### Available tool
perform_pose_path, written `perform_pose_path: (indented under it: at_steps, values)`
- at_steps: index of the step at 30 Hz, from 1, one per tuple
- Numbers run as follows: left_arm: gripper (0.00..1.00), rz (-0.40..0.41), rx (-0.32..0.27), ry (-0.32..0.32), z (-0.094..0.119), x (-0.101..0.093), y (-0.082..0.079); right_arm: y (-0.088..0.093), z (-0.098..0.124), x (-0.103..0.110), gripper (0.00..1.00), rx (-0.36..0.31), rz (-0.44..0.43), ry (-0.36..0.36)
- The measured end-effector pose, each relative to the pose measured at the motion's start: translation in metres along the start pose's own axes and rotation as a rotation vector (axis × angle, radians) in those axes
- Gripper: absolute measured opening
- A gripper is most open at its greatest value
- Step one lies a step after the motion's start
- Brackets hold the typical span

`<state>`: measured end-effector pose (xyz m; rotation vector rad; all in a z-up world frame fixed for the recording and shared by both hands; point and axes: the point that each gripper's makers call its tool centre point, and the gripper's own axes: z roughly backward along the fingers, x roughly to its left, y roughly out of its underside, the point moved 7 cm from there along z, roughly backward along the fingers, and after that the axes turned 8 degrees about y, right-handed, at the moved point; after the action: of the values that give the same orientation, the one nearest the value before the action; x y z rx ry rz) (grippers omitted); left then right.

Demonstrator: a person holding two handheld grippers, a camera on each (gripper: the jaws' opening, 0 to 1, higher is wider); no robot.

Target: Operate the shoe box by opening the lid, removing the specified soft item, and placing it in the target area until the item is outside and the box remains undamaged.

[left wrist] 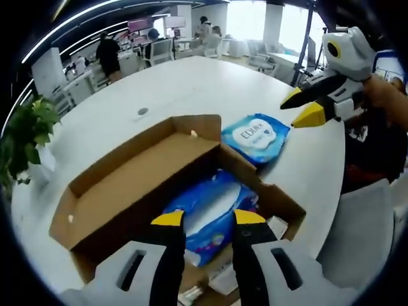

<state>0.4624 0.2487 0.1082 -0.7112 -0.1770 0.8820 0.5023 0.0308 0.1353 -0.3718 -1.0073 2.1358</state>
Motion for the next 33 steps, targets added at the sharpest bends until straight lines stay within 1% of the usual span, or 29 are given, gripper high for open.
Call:
perform_pose_path:
  at_steps: [3,5,6,7,8,12,14,18,25,27,28,29,33]
  values:
    - [0.26,-0.001,-0.003,0.031,-0.002,-0.002,0.005,-0.004,-0.007,0.008,0.25,-0.006,0.025,-0.027]
    - [0.27,-0.009,-0.019,0.055,-0.003,-0.005,0.006,-0.005,-0.012,0.014,0.24,-0.001,0.045,-0.045]
    - [0.28,-0.029,-0.037,0.075,-0.004,-0.006,0.007,-0.005,-0.014,0.016,0.23,-0.001,0.055,-0.050]
    - [0.28,-0.038,-0.046,0.079,-0.005,-0.006,0.007,-0.005,-0.018,0.019,0.23,0.001,0.064,-0.055]
    - [0.28,-0.036,-0.045,0.077,-0.005,-0.007,0.009,-0.006,-0.020,0.021,0.22,0.003,0.070,-0.061]
    - [0.28,-0.048,-0.051,0.102,-0.009,-0.007,0.014,-0.009,-0.029,0.029,0.21,0.001,0.087,-0.083]
    - [0.27,-0.074,-0.063,0.115,-0.011,-0.007,0.014,-0.011,-0.033,0.032,0.19,0.000,0.093,-0.089]
    - [0.26,-0.113,-0.063,0.129,-0.016,-0.006,0.011,-0.015,-0.043,0.038,0.16,0.003,0.115,-0.109]
    - [0.24,-0.190,-0.031,0.169,-0.027,-0.003,0.009,-0.019,-0.058,0.050,0.15,0.011,0.165,-0.138]
    - [0.24,-0.214,-0.009,0.175,-0.030,-0.002,0.011,-0.020,-0.063,0.054,0.14,0.014,0.179,-0.146]
    - [0.24,-0.264,0.011,0.169,-0.032,0.000,0.012,-0.021,-0.065,0.056,0.14,0.016,0.184,-0.149]
    - [0.23,-0.279,0.022,0.171,-0.033,0.000,0.013,-0.022,-0.068,0.058,0.14,0.019,0.193,-0.153]
    - [0.21,-0.294,0.053,0.172,-0.037,0.002,0.018,-0.025,-0.077,0.065,0.12,0.021,0.219,-0.162]
